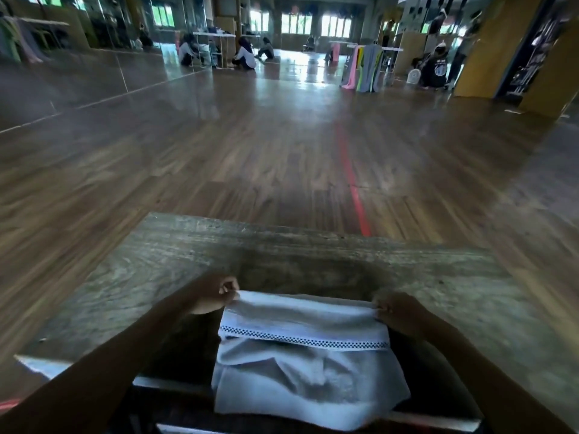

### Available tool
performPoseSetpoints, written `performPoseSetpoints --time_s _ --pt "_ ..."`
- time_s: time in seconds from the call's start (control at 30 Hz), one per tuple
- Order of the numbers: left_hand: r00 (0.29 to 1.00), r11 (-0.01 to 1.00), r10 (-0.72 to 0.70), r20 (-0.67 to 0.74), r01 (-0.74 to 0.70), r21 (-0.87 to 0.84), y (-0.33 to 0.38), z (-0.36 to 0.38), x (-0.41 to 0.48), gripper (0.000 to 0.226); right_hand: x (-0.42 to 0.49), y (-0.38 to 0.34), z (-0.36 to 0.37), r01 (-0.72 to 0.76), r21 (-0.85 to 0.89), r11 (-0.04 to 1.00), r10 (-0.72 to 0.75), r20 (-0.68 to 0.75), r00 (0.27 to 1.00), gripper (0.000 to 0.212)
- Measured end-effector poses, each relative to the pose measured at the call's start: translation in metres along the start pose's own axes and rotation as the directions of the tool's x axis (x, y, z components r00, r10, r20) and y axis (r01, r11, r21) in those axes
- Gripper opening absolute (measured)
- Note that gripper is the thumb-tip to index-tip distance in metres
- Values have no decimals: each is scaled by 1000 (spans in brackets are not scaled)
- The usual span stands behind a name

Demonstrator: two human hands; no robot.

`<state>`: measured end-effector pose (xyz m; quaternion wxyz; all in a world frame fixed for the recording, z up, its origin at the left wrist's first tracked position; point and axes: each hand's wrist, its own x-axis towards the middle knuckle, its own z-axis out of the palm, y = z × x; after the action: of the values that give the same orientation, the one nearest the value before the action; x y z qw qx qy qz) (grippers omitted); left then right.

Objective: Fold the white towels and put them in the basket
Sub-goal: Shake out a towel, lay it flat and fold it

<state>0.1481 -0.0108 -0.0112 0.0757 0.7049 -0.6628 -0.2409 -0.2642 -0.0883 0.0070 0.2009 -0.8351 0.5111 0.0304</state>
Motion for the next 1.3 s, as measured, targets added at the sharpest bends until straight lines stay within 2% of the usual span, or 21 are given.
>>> performPoseSetpoints --time_s 0.17,0.23,0.33,0.4,0.47,0.6,0.67,0.73,0.8,0.9,1.0,1.07,1.13,1.23,1.3 --pt "998 998 -22 -58 26 64 10 2 11 19 25 8 9 34 79 996 -28 -77 997 9" --pt "998 998 8 -64 -4 64 14 2 13 11 35 11 10 16 49 999 -13 -49 999 19" --pt "998 1000 11 -56 -11 14 17 -1 16 17 42 13 6 -6 -39 999 7 11 1000 10" --pt "1000 999 1 -17 0 34 17 -2 19 19 44 16 3 -14 -84 996 16 22 1000 17" --pt "1000 997 -10 -9 10 77 19 -4 19 11 45 15 1 -12 -107 994 17 44 999 24" --pt "1000 992 2 21 -4 128 25 -7 15 9 46 7 -1 -1 -122 993 13 97 995 17" --pt "999 989 24 47 -31 146 26 -8 11 9 44 4 -2 6 -116 993 6 102 995 23" --pt "997 988 45 67 -55 144 25 -9 8 9 40 6 -4 26 -61 998 -20 87 996 32" --pt "996 990 45 74 -54 132 24 -12 5 8 35 6 -7 41 -21 999 -40 73 997 32" --pt "998 986 45 54 -53 156 30 -18 -1 21 29 4 -14 109 -36 993 -109 -4 994 9" --pt "998 976 61 20 -64 209 41 -17 -9 25 20 4 -17 137 -1 991 -137 -43 990 34" --pt "998 974 64 -10 -61 219 45 -16 -15 25 11 2 -18 144 34 989 -142 -66 988 40" --pt "996 975 73 -44 -62 212 47 -19 -20 25 4 -2 -20 121 45 992 -116 -93 989 36" --pt "992 979 82 -92 -63 193 48 -30 -28 20 -6 -7 -24 61 82 995 -48 -153 987 20" --pt "988 977 103 -112 -79 199 48 -38 -35 18 -18 -10 -33 85 93 992 -69 -161 985 14"
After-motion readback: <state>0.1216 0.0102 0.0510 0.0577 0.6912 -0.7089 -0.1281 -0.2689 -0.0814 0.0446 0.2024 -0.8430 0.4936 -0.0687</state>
